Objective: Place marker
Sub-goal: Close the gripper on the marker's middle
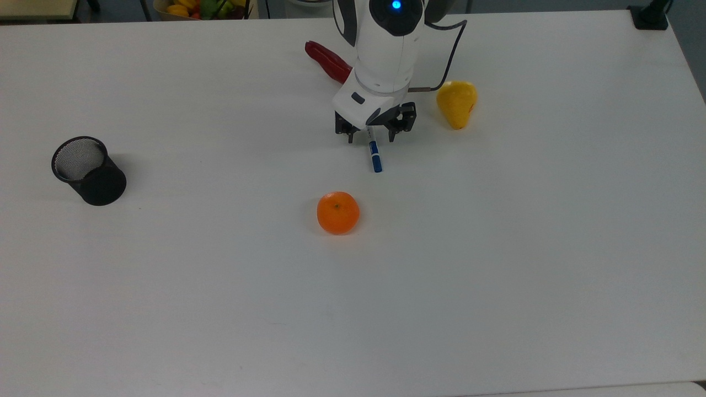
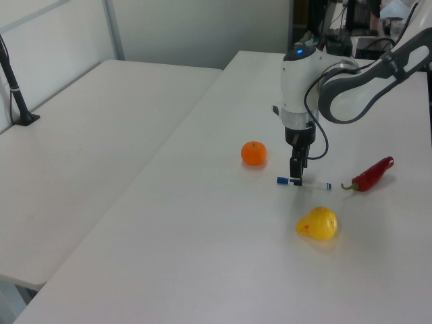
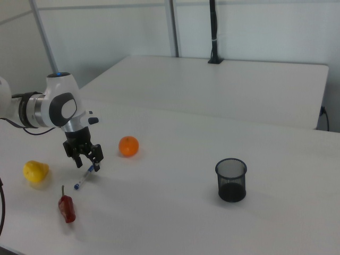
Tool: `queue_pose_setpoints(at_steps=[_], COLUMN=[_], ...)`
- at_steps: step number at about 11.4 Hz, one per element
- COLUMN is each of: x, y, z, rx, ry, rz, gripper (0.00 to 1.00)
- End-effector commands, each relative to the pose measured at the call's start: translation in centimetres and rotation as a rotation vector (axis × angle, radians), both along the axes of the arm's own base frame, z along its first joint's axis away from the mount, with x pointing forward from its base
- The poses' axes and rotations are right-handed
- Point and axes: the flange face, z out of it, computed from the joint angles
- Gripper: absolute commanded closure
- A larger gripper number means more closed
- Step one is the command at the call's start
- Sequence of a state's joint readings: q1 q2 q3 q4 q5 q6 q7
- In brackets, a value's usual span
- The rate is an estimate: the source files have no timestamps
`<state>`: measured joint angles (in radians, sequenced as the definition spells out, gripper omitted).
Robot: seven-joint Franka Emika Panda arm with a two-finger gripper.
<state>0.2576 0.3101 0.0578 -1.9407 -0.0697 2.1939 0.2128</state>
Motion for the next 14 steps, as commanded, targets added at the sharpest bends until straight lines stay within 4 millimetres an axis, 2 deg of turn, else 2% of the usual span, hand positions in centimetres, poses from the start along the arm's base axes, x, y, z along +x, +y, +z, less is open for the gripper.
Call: queue_pose_setpoints(at_steps=[1, 8, 10, 11, 12, 14], x=[-0.3, -0.3, -0.4, -0.4, -0.3, -0.3], y=[0.4, 0.3, 0.4, 0.4, 0.3, 0.4], z=[-0.2, -1.4, -1.4, -1.4, -1.4, -1.3], rx=[-0.009, -0.029, -0.029, -0.029, -0.028, -0.025], ry=[-0.031, -0.023, -0.023, -0.023, -0.023, -0.029], rz=[-0.006, 0.011, 0.013, 0.011, 0.009, 0.009], gripper=[0.4, 0.44, 0.58, 0.6, 0.7, 1.0])
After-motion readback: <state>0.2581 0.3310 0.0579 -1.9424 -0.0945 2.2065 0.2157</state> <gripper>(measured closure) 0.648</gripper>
